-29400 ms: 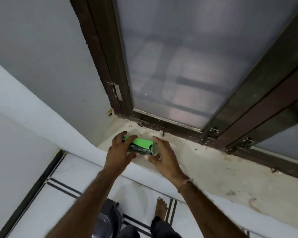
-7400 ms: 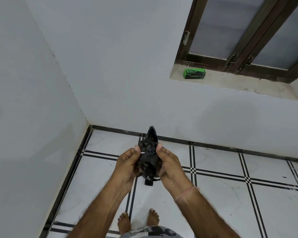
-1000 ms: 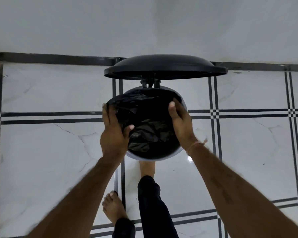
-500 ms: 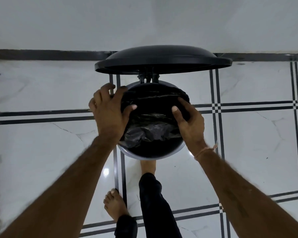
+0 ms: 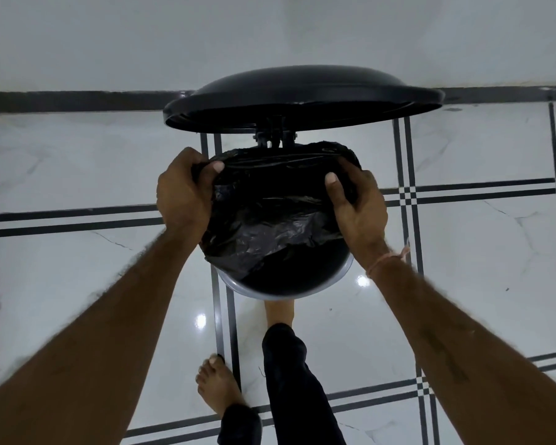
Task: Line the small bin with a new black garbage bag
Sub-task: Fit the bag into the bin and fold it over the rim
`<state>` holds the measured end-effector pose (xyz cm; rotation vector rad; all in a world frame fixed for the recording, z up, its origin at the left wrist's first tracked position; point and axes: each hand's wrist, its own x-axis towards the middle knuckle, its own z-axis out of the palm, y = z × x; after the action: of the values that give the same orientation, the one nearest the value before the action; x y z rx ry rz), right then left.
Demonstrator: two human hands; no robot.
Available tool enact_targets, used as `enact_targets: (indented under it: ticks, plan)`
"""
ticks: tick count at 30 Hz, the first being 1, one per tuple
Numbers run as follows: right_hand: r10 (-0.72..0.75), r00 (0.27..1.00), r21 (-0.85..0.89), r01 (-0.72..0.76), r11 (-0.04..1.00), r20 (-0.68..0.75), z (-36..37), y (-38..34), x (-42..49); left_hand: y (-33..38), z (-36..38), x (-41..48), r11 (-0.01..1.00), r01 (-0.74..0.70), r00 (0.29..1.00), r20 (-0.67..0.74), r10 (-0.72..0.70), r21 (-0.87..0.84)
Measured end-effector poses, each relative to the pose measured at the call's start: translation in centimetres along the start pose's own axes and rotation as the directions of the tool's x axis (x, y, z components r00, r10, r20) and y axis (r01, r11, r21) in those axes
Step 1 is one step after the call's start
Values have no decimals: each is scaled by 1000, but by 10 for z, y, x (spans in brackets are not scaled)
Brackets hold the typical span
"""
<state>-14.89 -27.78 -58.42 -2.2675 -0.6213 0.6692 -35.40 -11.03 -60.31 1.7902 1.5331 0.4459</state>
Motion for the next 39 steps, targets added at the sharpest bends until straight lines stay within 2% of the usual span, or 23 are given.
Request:
enact_targets:
  ticks: [3,6,9,12,18,23,26,29,31,33,36,39]
  plan:
    - [-47,999,-119,49,992,17,-2,-6,17,6,6,9,994,92,996,5,-92,-55]
    - [-35,998,-158,44,986,55,-2,-12,35,5,12,23,962,219,976,49,-213,-165]
    - [26,995,-226,-2,974,101,-5,-17,48,-1,15,34,853,410,912,167,-375,-323]
    - [122,979,-139,-99,985,163,-10,-10,54,-3,15,37,749,561,828,261,-497,-354]
    - [309,916,72,-337,939,257,-24,2,51,-10,2,12,699,611,792,302,-531,-371]
    - [469,840,84,-506,858,275,-39,7,42,-33,-11,-8,667,610,792,366,-490,-428]
    - [484,823,173,-545,820,297,-44,21,25,-43,-18,-23,670,545,838,369,-403,-505]
    - [405,872,331,-481,812,274,-45,37,0,-47,-26,-39,786,370,913,349,-210,-496]
    - [347,916,361,-398,843,199,-43,44,-13,-47,-29,-47,858,244,936,340,-88,-452]
    - [311,943,359,-334,871,121,-39,46,-22,-49,-28,-52,904,130,941,339,17,-406]
    - [296,955,313,-289,905,28,-37,47,-30,-49,-28,-58,968,-13,951,297,90,-251]
    - [240,971,183,-237,954,5,-37,47,-39,-49,-28,-59,984,-170,934,309,181,-62]
